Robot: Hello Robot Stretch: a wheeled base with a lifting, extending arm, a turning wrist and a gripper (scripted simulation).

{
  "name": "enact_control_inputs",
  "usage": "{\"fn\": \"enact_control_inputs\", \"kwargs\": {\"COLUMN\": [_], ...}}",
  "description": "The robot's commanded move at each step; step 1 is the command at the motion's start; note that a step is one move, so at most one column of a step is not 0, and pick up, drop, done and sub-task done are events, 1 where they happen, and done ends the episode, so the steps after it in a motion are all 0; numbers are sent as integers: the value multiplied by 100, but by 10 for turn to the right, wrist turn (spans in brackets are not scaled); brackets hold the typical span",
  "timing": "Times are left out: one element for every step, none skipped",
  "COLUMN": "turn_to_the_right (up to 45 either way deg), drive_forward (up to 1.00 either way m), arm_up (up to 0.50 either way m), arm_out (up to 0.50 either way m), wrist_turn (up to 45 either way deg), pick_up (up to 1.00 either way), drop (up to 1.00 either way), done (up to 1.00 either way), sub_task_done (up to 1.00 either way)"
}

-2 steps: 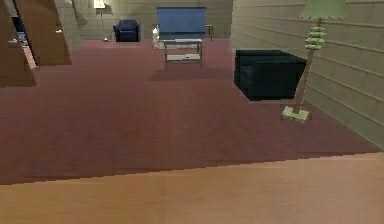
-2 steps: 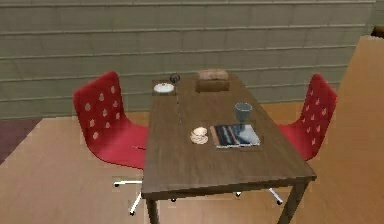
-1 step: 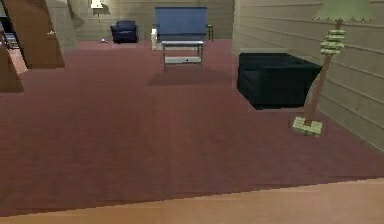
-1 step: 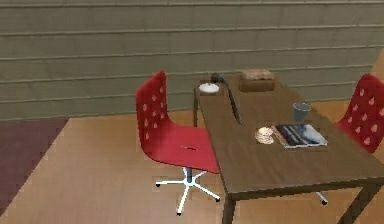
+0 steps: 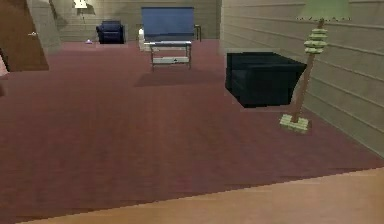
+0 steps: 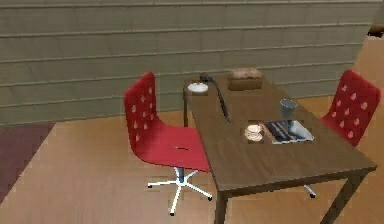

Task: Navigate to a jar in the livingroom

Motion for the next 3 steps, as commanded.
{"fn": "enact_control_inputs", "kwargs": {"turn_to_the_right": [0, 0, 0], "drive_forward": [100, 100, 100], "arm_up": [0, 0, 0], "arm_out": [0, 0, 0], "wrist_turn": [0, 0, 0], "pick_up": [0, 0, 0], "drop": [0, 0, 0], "done": [0, 0, 0], "sub_task_done": [0, 0, 0]}}
